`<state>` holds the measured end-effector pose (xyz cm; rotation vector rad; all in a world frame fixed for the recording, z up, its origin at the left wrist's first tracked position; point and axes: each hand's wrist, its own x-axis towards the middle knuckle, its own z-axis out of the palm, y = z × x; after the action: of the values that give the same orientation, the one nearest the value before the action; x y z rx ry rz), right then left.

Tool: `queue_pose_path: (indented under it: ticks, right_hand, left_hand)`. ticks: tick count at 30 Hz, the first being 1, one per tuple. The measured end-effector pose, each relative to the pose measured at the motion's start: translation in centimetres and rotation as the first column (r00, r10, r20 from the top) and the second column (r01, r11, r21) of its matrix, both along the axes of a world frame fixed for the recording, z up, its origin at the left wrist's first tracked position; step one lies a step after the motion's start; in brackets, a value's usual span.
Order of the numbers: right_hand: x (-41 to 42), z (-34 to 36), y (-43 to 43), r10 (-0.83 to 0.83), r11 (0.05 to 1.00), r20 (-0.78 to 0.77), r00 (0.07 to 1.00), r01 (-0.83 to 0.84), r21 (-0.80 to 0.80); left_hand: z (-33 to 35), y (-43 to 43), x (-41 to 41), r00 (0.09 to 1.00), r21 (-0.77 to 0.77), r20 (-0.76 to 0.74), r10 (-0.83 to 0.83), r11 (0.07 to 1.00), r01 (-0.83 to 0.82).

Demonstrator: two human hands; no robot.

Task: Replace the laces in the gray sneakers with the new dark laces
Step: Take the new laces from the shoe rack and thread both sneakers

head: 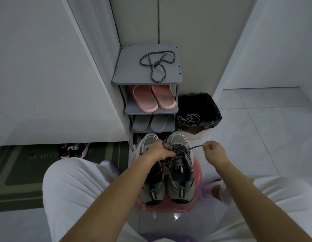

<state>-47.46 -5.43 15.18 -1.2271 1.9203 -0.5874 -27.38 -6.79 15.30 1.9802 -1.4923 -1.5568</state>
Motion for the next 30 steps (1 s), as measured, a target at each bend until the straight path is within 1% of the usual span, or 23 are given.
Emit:
queue_pose_path:
  ticks: [1,2,3,4,5,6,7,8,10,12,17,21,23,27,30]
  right_hand:
    - [-1.0,0.2,0.0,-0.134,0.991,0.080,0.988,0.133,0.025]
    - [-1.9,0.4,0.0,-0.263,0.965,0.180,0.948,0.255,0.065]
    - [-2.5,0.4,0.1,-0.364,0.931,0.304,0.880,0.345,0.118]
    - [-2.5,0.7,0.3,-0.436,0.900,0.437,0.787,0.397,0.183]
    - [-2.4,0.9,0.3,-0.480,0.875,0.553,0.681,0.417,0.246]
    - [-2.0,1.1,0.4,-0.512,0.854,0.637,0.576,0.420,0.307]
    - [-1.5,1.2,0.4,-0.526,0.844,0.687,0.502,0.410,0.346]
    - [-0.8,1.4,0.4,-0.532,0.839,0.723,0.442,0.393,0.377]
    - [0.2,1.4,0.3,-0.539,0.832,0.755,0.373,0.376,0.409]
    - [0.7,1.3,0.2,-0.520,0.844,0.769,0.371,0.365,0.394]
    - [0.3,0.9,0.4,-0.373,0.923,0.755,0.540,0.299,0.242]
    - [0.4,1.2,1.0,-0.273,0.960,0.727,0.630,0.224,0.166]
    - [0.5,1.2,1.1,-0.233,0.969,0.714,0.661,0.224,0.109]
    - [0.2,1.4,0.8,-0.229,0.959,0.686,0.690,0.281,0.038]
    - [-0.1,1.5,0.7,-0.271,0.927,0.708,0.652,0.374,0.011]
  left_hand:
    - [0.0,0.0,0.0,1.000,0.003,0.014,-0.011,1.000,0.011]
    - [0.0,0.1,-0.1,0.999,0.004,0.031,-0.020,1.000,0.020]
    - [0.0,0.1,-0.1,0.999,0.001,0.043,-0.024,1.000,0.024]
    - [0.0,0.1,-0.2,0.998,-0.002,0.049,-0.029,1.000,0.029]
    - [0.1,0.0,-0.3,0.998,0.003,0.050,-0.036,0.999,0.036]
    - [0.1,0.0,-0.4,0.997,0.004,0.050,-0.051,0.999,0.050]
    - [0.1,0.0,-0.5,0.997,0.002,0.048,-0.067,0.998,0.067]
    - [0.1,0.0,-0.5,0.996,-0.002,0.041,-0.079,0.997,0.079]
    - [0.0,0.1,-0.5,0.996,0.001,0.017,-0.090,0.996,0.090]
    - [-0.1,0.1,-0.4,0.995,0.015,-0.011,-0.098,0.995,0.098]
    - [-0.6,0.2,-0.3,0.995,0.011,-0.016,-0.097,0.995,0.097]
    - [-0.6,0.3,-0.3,0.995,-0.005,-0.013,-0.094,0.996,0.094]
    - [-0.7,0.3,-0.2,0.996,-0.003,-0.009,-0.093,0.996,0.093]
    - [-0.9,0.3,-0.1,0.995,0.002,-0.003,-0.097,0.995,0.097]
    - [-1.0,0.2,0.0,0.995,0.003,-0.009,-0.101,0.995,0.101]
